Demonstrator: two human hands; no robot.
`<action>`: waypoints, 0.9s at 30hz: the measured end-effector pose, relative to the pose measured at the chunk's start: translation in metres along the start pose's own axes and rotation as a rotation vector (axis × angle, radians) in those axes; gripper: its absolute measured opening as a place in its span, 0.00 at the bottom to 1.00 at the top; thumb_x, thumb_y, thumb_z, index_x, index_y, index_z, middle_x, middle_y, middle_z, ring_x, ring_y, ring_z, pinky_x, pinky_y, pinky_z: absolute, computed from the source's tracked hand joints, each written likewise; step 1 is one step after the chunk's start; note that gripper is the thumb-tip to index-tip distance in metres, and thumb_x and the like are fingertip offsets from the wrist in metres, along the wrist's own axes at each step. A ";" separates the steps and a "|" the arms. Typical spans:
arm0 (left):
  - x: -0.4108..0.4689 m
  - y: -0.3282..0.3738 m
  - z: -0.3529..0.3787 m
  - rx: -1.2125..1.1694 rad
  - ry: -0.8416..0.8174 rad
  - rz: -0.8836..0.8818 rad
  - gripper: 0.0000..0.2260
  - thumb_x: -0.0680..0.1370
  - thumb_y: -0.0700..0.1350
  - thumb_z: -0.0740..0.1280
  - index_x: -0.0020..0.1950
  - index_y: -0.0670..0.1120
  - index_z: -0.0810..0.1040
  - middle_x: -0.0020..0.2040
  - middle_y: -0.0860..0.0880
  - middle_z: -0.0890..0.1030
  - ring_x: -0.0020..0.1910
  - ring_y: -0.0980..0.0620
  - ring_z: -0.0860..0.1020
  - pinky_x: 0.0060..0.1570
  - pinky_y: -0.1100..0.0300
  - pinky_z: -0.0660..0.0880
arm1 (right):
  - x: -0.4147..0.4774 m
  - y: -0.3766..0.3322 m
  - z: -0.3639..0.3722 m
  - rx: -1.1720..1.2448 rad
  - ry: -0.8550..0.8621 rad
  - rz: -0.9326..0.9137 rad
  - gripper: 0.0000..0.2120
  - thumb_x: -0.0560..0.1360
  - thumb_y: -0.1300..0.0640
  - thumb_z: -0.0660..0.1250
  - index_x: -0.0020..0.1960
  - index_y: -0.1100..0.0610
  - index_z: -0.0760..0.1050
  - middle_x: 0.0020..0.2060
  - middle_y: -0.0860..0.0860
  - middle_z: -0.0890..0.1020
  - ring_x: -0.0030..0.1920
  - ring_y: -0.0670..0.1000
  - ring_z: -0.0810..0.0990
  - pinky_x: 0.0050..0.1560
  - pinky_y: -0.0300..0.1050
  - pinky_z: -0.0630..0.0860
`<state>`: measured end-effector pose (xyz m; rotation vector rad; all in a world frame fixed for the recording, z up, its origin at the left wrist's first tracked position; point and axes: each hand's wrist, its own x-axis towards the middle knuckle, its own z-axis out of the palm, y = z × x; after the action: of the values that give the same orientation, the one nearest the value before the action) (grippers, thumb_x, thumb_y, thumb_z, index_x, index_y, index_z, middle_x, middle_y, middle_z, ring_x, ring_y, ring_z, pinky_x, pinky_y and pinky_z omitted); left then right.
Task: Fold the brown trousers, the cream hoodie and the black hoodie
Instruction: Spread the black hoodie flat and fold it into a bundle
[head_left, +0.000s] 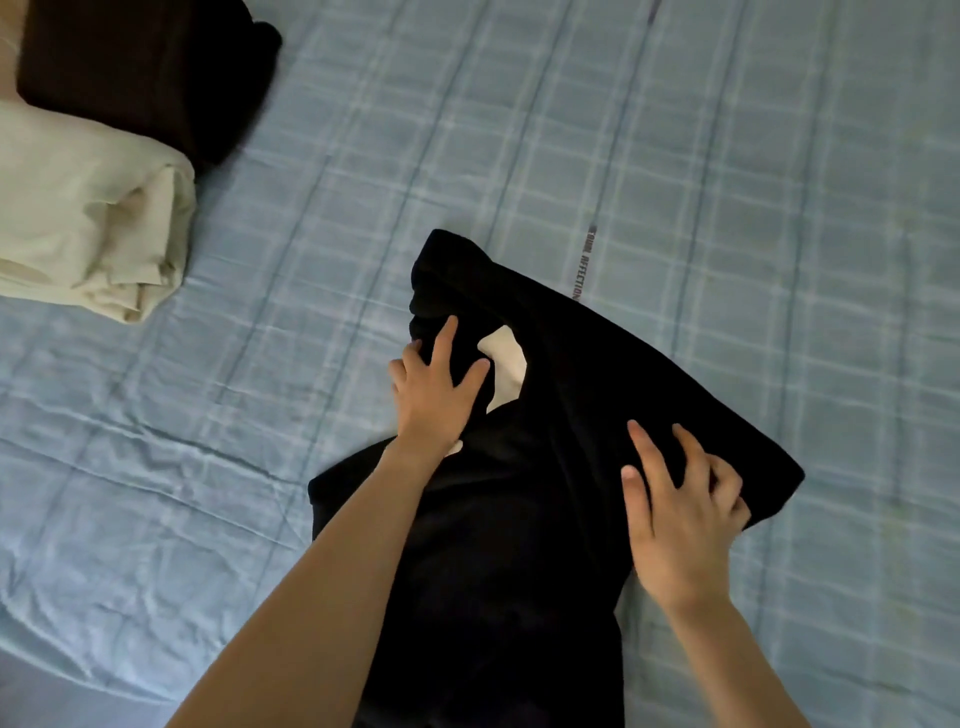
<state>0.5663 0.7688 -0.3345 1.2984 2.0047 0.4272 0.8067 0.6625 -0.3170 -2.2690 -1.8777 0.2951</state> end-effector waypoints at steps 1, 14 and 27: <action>0.006 0.003 0.001 -0.009 0.023 -0.002 0.30 0.78 0.58 0.65 0.77 0.64 0.57 0.73 0.41 0.60 0.68 0.42 0.60 0.66 0.53 0.61 | 0.001 0.003 0.000 0.030 0.042 0.035 0.24 0.80 0.43 0.54 0.72 0.47 0.73 0.71 0.59 0.71 0.61 0.65 0.66 0.55 0.68 0.71; -0.021 0.017 -0.025 -0.399 -0.160 0.053 0.35 0.75 0.38 0.68 0.76 0.66 0.61 0.70 0.65 0.65 0.71 0.62 0.65 0.67 0.63 0.65 | 0.031 0.012 -0.014 0.433 -0.242 0.369 0.21 0.76 0.61 0.69 0.67 0.50 0.74 0.60 0.62 0.73 0.61 0.62 0.73 0.64 0.53 0.69; -0.101 0.082 -0.179 -0.357 -0.130 0.277 0.35 0.75 0.33 0.70 0.75 0.61 0.66 0.72 0.62 0.69 0.72 0.63 0.65 0.74 0.54 0.63 | 0.028 -0.089 -0.181 0.628 -0.021 -0.199 0.24 0.72 0.70 0.70 0.61 0.47 0.80 0.56 0.49 0.72 0.58 0.49 0.72 0.62 0.31 0.64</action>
<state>0.5190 0.7324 -0.1216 1.3372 1.5594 0.7717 0.7759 0.7044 -0.1203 -1.6570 -1.6855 0.7542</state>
